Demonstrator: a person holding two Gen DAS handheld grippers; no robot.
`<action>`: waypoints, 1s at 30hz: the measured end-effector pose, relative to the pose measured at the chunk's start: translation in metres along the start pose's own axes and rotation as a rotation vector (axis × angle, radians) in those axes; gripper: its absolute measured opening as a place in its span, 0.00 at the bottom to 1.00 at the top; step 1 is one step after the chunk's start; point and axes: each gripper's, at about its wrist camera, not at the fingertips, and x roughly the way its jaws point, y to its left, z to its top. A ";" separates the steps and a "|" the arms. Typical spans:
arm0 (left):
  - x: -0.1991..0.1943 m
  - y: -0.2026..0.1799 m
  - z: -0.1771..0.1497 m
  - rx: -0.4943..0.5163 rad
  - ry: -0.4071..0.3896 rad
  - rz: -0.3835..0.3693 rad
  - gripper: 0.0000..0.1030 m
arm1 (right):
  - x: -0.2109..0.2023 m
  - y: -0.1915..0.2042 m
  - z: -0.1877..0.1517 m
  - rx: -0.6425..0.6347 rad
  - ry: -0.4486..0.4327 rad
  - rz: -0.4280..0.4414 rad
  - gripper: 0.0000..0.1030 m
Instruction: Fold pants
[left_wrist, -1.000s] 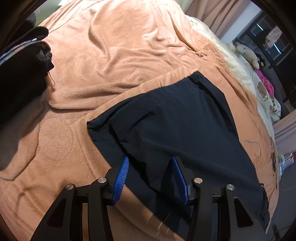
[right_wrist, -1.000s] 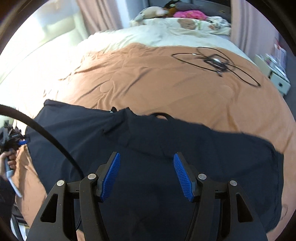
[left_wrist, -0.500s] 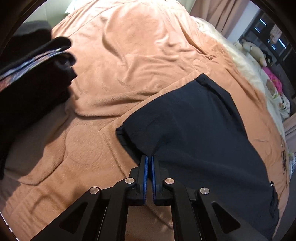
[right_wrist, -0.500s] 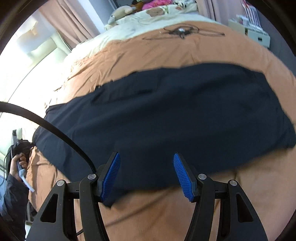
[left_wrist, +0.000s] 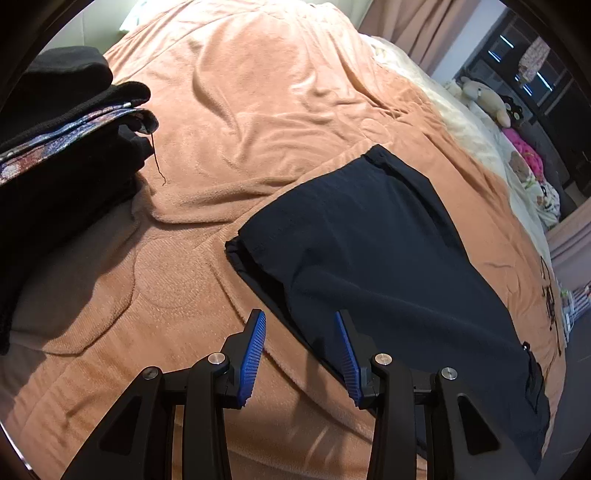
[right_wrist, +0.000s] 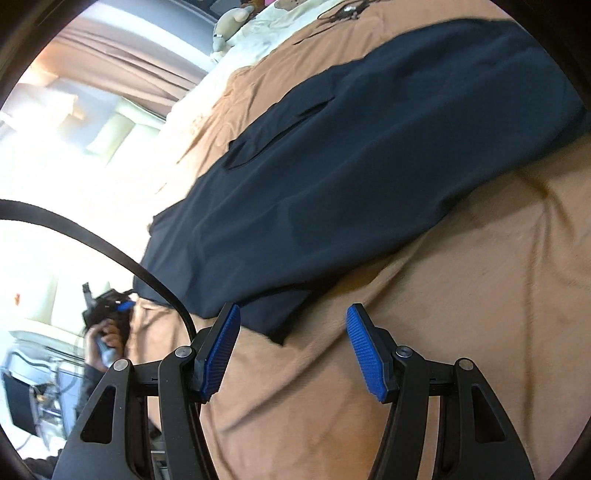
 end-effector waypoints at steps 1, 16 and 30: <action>-0.001 -0.001 0.000 0.004 0.001 0.000 0.40 | 0.002 -0.003 0.000 0.017 0.003 0.027 0.57; -0.016 0.002 0.001 0.024 -0.012 -0.033 0.40 | 0.010 -0.042 -0.013 0.202 -0.003 0.081 0.46; 0.014 0.007 0.000 -0.022 0.053 -0.065 0.40 | 0.007 -0.061 -0.037 0.284 -0.082 0.161 0.02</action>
